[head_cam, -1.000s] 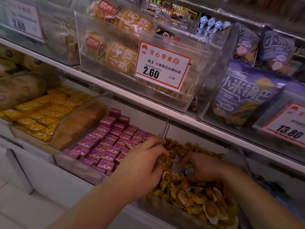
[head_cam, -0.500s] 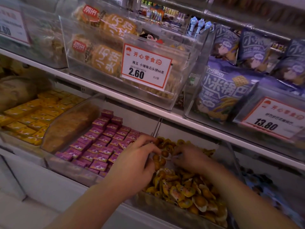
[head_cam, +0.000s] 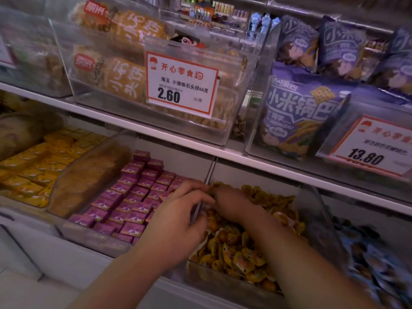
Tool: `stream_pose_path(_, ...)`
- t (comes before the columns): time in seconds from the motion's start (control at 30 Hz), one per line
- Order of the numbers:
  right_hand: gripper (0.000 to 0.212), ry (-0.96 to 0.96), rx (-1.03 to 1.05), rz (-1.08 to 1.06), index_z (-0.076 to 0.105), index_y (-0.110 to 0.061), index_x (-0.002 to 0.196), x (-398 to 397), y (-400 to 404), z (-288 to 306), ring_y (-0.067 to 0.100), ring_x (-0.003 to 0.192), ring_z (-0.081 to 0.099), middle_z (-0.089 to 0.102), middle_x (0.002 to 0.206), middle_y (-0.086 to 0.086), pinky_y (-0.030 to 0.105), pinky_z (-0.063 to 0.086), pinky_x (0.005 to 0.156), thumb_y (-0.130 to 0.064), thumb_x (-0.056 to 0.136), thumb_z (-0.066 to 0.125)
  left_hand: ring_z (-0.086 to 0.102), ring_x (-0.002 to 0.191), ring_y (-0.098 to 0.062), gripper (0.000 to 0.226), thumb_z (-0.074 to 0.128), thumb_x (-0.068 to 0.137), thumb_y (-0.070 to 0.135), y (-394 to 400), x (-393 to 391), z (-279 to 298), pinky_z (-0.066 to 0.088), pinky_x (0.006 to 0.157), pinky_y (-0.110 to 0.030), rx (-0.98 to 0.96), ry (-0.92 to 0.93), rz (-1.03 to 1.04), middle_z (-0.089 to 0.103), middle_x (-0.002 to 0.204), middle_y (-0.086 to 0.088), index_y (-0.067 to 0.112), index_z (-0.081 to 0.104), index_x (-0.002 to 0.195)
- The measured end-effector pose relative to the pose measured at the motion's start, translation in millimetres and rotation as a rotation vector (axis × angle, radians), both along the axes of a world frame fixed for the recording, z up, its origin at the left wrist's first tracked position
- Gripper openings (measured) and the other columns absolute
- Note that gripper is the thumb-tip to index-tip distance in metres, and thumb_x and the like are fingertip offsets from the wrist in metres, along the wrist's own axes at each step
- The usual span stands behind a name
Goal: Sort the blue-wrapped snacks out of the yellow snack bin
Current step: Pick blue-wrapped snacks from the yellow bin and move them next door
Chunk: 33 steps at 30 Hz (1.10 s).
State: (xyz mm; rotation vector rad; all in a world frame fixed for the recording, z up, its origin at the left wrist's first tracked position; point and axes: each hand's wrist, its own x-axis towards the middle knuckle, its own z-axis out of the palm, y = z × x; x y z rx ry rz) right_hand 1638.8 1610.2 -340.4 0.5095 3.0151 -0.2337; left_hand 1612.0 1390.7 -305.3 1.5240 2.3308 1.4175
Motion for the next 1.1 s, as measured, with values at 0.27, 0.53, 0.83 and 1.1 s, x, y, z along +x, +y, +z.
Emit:
stream_pose_path(0.27,0.029,-0.027,-0.058,-0.038,0.071,-0.013,0.108,-2,7,-4,0.027,0.095,0.063,0.068,0.111,0.012,0.025,0.038,0.069,-0.035,0.097,0.055,0.051,0.114,0.004,0.026,0.063,0.083,0.027,2,-4,-1,0.04,0.089,-0.008,0.001,-0.002,-0.005,0.048,0.122,0.03,0.04,0.067,0.105)
stream_pose_path(0.53,0.018,0.385,-0.391,-0.207,0.075,-0.012,0.105,41,3,40,0.011,0.089,0.063,0.071,0.097,0.0,0.009,0.042,0.067,-0.02,0.097,0.061,0.055,0.108,-0.014,0.032,0.061,0.081,0.013,2,13,9,0.046,0.09,-0.029,0.041,0.168,0.081,0.054,0.125,0.013,0.03,0.066,0.108)
stream_pose_path(0.83,0.02,0.65,-0.876,-0.457,0.076,-0.012,0.099,134,-52,51,0.012,0.093,0.07,0.076,0.096,0.002,0.027,0.055,0.081,-0.007,0.098,0.057,0.05,0.119,-0.003,0.048,0.055,0.093,0.041,53,75,-7,0.042,0.1,-0.024,0.1,-0.182,-0.05,0.04,0.133,0.016,0.036,0.041,0.138)
stream_pose_path(1.1,0.023,0.773,-1.073,-0.6,0.078,-0.016,0.087,156,-58,50,0.013,0.068,0.067,0.072,0.081,-0.004,0.027,0.054,0.062,-0.015,0.099,0.058,0.064,0.099,0.007,0.027,0.061,0.084,0.039,66,59,-14,0.054,0.091,-0.03,0.015,-0.29,-0.159,0.07,0.103,0.025,0.049,0.065,0.109)
